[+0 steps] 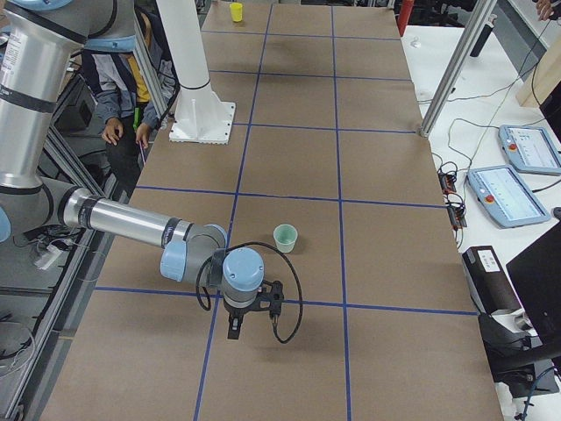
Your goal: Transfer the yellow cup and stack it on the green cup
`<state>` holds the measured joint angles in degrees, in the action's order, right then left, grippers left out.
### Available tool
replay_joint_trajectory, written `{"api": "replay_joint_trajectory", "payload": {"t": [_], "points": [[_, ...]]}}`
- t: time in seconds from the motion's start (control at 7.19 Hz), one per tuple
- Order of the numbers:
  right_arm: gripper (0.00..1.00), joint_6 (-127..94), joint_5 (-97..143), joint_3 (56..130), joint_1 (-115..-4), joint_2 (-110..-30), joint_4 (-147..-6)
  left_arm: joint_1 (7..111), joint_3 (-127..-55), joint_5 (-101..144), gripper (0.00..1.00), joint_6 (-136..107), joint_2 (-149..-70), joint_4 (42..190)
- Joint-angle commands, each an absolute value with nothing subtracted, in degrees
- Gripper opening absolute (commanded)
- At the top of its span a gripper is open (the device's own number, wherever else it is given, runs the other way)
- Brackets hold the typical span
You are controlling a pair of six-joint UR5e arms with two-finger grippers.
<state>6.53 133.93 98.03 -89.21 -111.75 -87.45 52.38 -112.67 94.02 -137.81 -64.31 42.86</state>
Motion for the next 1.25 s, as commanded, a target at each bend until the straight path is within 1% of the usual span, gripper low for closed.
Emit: {"api": "replay_joint_trajectory", "payload": {"t": [0.0,0.14,0.56,0.83,1.11], "points": [[1.00,6.94,134.38,98.09,-89.21,-111.80,-87.36,48.61,-103.51,99.84,1.00,-143.34,-70.02,43.15],[1.00,7.03,134.65,98.17,-89.21,-111.71,-87.36,48.52,-99.01,101.41,1.00,-144.65,-73.01,44.20],[1.00,7.12,134.65,98.17,-89.21,-111.71,-87.36,41.77,-90.82,109.56,1.00,-147.92,-73.48,50.00],[1.00,7.12,134.65,98.17,-89.21,-111.71,-87.36,38.42,-87.12,114.85,1.00,-149.76,-73.56,53.25],[1.00,7.12,134.65,98.52,-89.21,-111.71,-87.36,37.36,-86.40,120.56,1.00,-149.42,-73.56,53.26]]}}
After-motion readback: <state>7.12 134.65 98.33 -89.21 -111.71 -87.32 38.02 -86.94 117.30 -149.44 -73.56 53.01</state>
